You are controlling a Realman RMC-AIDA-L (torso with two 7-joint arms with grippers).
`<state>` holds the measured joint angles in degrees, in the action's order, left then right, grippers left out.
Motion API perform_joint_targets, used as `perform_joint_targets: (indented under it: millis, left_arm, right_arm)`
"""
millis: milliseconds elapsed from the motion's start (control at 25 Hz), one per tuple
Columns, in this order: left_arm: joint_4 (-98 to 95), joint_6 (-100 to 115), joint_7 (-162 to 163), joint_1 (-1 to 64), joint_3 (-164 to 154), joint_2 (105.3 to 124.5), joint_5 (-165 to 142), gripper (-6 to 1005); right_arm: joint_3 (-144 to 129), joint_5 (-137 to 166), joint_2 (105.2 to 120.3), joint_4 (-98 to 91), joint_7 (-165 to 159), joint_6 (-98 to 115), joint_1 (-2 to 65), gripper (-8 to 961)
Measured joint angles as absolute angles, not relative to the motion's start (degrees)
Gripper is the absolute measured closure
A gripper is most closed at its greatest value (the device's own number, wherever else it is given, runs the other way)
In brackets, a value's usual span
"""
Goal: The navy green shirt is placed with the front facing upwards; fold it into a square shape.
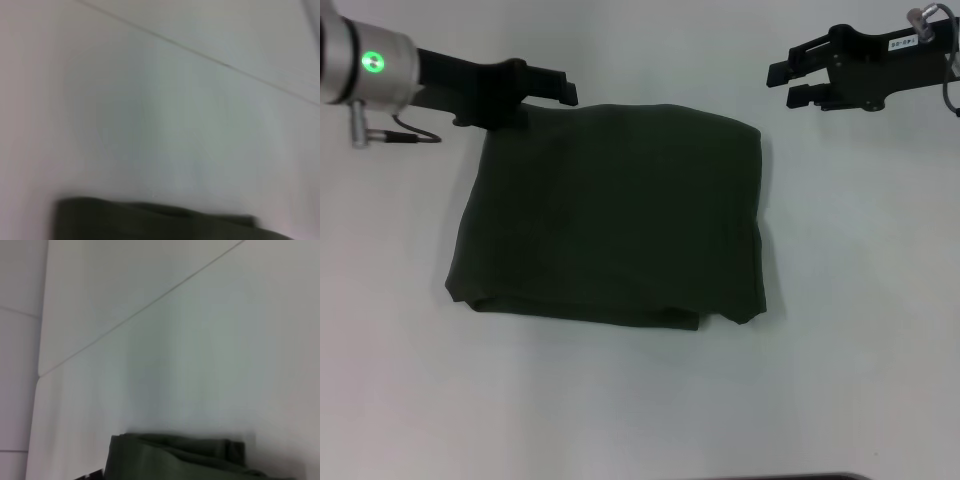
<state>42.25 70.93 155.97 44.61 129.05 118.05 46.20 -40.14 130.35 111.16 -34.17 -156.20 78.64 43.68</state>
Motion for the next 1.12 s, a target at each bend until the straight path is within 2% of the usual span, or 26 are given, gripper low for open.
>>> perform_joint_targets:
  millis: [120, 240, 400, 480, 680, 880, 960, 1120]
  left_arm:
    - [47.07, 80.24, 153.14, 43.15, 133.16, 117.35, 48.59, 171]
    - [47.75, 91.26, 148.28, 42.8, 137.36, 114.96, 51.52, 171]
    - [47.11, 100.31, 140.12, 42.17, 139.89, 113.16, 52.86, 171]
    - [47.67, 104.43, 131.35, 40.66, 140.35, 113.64, 54.53, 173]
    - [50.6, 106.71, 113.55, 33.55, 140.62, 117.64, 60.82, 172]
    - [51.0, 106.72, 101.96, 27.31, 143.38, 120.3, 68.31, 172]
    - [50.89, 107.07, 98.78, 25.3, 144.0, 120.82, 70.39, 172]
    - [49.84, 107.18, 96.7, 21.61, 144.01, 120.09, 70.33, 172]
  right_arm:
    - [-40.01, 130.11, 110.24, -34.24, -153.2, 79.99, 43.69, 503]
    - [-39.97, 128.74, 109.61, -34.57, -145.96, 82.37, 43.71, 503]
    - [-39.98, 125.59, 109.98, -35.48, -130.41, 86.28, 43.12, 505]
    - [-40.01, 123.69, 110.99, -36.18, -123.19, 87.24, 42.31, 481]
    - [-40.23, 121.06, 114.18, -38.54, -111.92, 91.22, 40.27, 420]
    - [-40.23, 115.18, 118.87, -41.79, -90.5, 103.44, 35.14, 340]
    - [-40.67, 113.76, 119.58, -40.48, -83.21, 106.18, 32.77, 277]
    - [-41.27, 113.8, 119.45, -35.69, -77.01, 107.92, 29.88, 156]
